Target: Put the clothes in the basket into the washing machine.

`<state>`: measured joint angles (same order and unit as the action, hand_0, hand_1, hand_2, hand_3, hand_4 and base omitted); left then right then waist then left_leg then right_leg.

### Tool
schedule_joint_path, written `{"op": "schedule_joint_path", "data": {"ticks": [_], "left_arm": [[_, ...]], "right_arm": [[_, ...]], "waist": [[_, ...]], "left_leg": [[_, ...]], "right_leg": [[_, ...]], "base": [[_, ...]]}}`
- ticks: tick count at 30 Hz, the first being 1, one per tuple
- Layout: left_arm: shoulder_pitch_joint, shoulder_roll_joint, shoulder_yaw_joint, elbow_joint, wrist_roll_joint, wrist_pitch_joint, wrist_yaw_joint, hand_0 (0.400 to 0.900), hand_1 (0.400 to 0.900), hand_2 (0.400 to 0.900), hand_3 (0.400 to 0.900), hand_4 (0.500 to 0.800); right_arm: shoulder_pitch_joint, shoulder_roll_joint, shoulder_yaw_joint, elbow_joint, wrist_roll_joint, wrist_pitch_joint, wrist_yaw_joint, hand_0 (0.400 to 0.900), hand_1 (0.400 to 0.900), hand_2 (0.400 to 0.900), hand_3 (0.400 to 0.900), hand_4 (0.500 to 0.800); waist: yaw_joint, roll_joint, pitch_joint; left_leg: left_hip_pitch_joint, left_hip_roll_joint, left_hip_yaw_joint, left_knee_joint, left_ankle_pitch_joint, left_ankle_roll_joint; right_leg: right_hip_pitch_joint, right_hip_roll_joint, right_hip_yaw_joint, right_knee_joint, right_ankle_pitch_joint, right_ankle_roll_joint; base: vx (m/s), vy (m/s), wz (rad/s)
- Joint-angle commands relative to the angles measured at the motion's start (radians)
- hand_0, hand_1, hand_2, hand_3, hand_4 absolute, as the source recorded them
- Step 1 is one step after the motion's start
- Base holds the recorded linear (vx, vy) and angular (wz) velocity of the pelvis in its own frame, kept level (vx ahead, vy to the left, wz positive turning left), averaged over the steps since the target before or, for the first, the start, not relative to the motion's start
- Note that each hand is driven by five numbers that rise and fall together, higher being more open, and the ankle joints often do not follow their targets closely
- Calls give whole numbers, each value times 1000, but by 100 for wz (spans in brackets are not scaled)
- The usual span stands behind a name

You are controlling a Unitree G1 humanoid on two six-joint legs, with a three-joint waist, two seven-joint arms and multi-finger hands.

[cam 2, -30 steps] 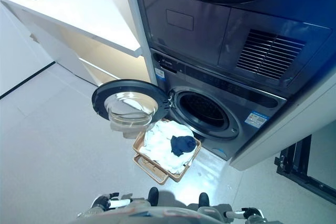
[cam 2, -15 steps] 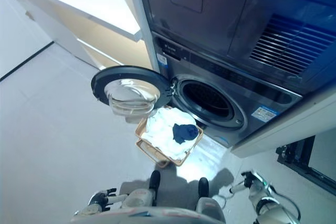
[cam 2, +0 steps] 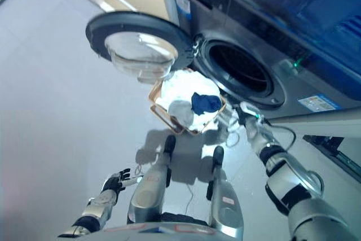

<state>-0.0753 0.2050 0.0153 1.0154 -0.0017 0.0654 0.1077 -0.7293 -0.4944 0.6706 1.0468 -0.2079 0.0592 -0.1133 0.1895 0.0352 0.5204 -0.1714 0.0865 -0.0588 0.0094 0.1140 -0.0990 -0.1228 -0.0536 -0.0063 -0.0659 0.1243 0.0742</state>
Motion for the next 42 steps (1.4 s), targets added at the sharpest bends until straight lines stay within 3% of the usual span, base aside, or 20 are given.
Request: {"op": "schedule_joint_path", "data": {"ticks": [1,11,24,42], "left_arm": [[66,5,21,6,-22,14,41,900,900,900,900,800],[55,3,33,-3,-60,7,64,900,900,900,900,800],[95,-12,20,-125,-89,-17,74,900,900,900,900,800],[102,-23,-4,-197,-116,-19,100,900,900,900,900,800]], "right_arm": [[-105,-55,45,-6,0,-3,-50,900,900,900,900,800],[-303,-42,187,119,6,-10,-78,900,900,900,900,800],[-535,-82,352,317,59,-30,-126,900,900,900,900,800],[-535,-53,345,369,102,-25,-127,900,900,900,900,800]], "waist": [[9,28,0],[25,54,0],[74,126,0],[134,143,0]], "left_leg": [[-92,-35,7,60,-33,51],[-224,-23,-3,95,-22,46],[-379,-28,-17,81,3,50],[-512,-32,-52,123,3,59]], "right_leg": [[-19,59,-20,154,-19,-18],[-143,54,-19,205,-5,4],[-296,36,-22,269,1,15],[-399,32,-32,335,4,27]], "base": [[21,31,6],[7,41,5],[3,67,7],[8,31,5]]}}
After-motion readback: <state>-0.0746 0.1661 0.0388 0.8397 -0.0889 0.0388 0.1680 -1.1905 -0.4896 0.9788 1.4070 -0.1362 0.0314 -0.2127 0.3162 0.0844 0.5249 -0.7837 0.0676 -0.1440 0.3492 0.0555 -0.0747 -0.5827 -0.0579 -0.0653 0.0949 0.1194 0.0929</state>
